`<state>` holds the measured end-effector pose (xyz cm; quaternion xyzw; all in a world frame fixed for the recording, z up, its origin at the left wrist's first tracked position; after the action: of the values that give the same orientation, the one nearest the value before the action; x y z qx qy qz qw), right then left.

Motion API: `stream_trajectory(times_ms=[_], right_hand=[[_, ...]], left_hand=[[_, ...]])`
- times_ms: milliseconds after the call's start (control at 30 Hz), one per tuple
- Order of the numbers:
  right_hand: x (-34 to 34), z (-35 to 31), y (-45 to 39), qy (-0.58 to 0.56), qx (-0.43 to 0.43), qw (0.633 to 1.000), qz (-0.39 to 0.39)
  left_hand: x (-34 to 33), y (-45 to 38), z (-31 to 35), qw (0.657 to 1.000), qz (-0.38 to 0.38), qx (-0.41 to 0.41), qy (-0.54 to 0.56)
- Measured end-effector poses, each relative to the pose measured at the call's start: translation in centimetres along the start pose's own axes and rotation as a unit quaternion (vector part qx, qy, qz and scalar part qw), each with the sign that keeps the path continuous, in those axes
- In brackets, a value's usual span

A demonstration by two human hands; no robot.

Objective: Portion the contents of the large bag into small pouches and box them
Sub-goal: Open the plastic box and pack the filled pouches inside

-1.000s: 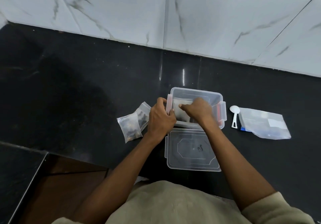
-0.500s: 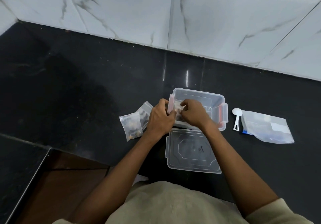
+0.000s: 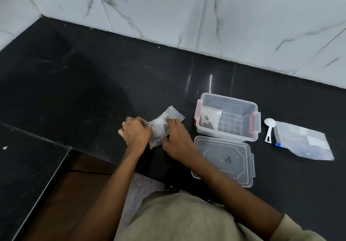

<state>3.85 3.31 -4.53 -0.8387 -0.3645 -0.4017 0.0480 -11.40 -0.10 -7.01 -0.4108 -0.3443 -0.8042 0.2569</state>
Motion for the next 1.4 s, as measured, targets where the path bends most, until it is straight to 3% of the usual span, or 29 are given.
stream_trajectory(times_ms=[167,300,367,433,500,600,700,933,1033,1200,1300,1400], right_hand=[[-0.7,1.0,-0.8,-0.045,-0.062,0.997,-0.013],[-0.2,2.0,-0.1,-0.082,-0.05,0.994,0.051],[0.2,2.8,0.6,-0.12,-0.042,0.988,0.088],[0.8,3.3,1.8,-0.173,-0.039,0.978,0.112],[1.5,3.6,3.0,-0.209,-0.046,0.968,0.134],[2.7,4.0,4.5,-0.24,-0.055,0.955,0.165],[3.9,4.4,5.5,-0.255,-0.043,0.948,0.184],[7.0,5.9,6.8,-0.269,-0.04,0.936,0.221],[8.8,6.6,7.4,-0.293,-0.043,0.924,0.241],[13.0,9.5,8.7,-0.272,-0.062,0.924,0.26],[16.0,12.0,8.9,-0.228,-0.095,0.934,0.26],[18.6,14.2,8.7,-0.178,-0.132,0.942,0.253]], left_hand=[[1.0,0.9,-0.8,0.981,-0.03,-0.112,0.157],[2.1,2.0,-0.2,0.919,-0.148,-0.169,0.323],[2.4,1.9,0.1,0.881,-0.174,-0.181,0.401],[1.9,1.0,0.4,0.865,-0.164,-0.158,0.447],[0.7,-0.4,1.0,0.907,-0.126,-0.121,0.384],[-1.2,-1.9,2.3,0.978,-0.106,-0.132,0.125],[-2.5,-2.2,3.0,0.986,-0.061,-0.154,0.01],[-1.3,0.0,4.0,0.982,-0.027,-0.139,0.128],[-0.1,1.7,4.7,0.957,-0.048,-0.083,0.275],[1.1,4.4,7.7,0.897,-0.03,-0.115,0.427],[-0.6,6.1,11.3,0.88,-0.077,-0.148,0.444],[-2.6,8.0,14.9,0.9,-0.101,-0.182,0.384]])
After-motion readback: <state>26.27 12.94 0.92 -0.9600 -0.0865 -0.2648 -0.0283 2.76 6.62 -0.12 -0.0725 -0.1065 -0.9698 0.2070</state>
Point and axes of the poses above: each hand's wrist, its own y-axis away from the middle knuckle, its own x-axis out of the back of the hand, z = x × y, the point moved 2 cm from there along -y, towards the middle knuckle, and after that the axes turned 7 degrees about -z, right-handed, at the moved point
